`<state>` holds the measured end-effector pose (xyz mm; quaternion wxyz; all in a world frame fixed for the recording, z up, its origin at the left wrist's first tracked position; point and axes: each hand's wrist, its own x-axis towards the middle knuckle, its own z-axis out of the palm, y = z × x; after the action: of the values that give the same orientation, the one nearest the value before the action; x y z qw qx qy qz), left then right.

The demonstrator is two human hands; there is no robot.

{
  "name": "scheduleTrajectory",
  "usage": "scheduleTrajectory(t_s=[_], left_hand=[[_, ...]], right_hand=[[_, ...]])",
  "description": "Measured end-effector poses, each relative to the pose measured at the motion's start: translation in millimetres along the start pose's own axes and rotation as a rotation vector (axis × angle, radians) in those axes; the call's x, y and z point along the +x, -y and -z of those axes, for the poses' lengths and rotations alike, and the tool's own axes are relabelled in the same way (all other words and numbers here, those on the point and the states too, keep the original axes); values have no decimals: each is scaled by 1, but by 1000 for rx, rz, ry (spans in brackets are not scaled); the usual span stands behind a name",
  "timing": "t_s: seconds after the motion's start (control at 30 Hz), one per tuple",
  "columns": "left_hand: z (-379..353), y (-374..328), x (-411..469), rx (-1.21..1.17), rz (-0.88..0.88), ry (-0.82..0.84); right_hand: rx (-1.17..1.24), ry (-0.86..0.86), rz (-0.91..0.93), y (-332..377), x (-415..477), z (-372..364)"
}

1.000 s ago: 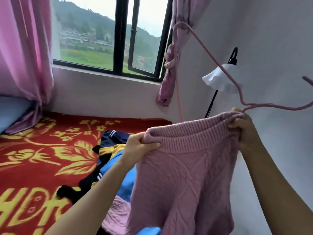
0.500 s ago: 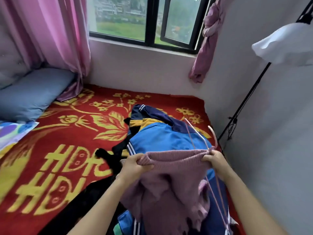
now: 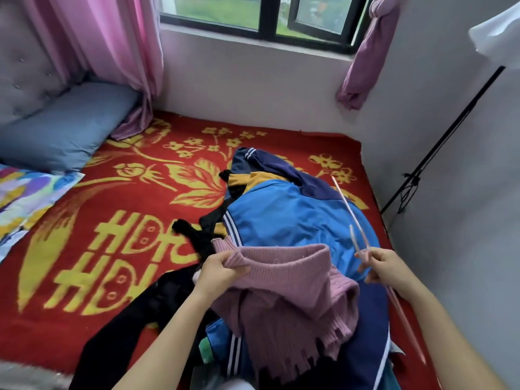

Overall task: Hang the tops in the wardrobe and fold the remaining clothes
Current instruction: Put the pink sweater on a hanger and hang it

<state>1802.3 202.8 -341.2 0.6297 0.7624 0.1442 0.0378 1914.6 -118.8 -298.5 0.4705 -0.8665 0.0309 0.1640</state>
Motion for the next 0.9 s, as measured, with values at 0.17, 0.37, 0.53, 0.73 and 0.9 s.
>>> scheduleTrajectory(t_s=[0.17,0.37,0.53,0.73,0.9], left_hand=[[-6,5,0,33,2,39],[-3,12,-1,95,2,56],[-2,13,-2,111,2,59],[3,9,-2,81,-15,75],[5,8,-3,82,-14,52]], right_hand=[[-209,-363,213,17,-16,8],[-90,-536,430,55,-48,27],[-113,-548,564,76,-67,31],[-336,-592,693,77,-62,26],[-412,-600,797,76,-58,26]])
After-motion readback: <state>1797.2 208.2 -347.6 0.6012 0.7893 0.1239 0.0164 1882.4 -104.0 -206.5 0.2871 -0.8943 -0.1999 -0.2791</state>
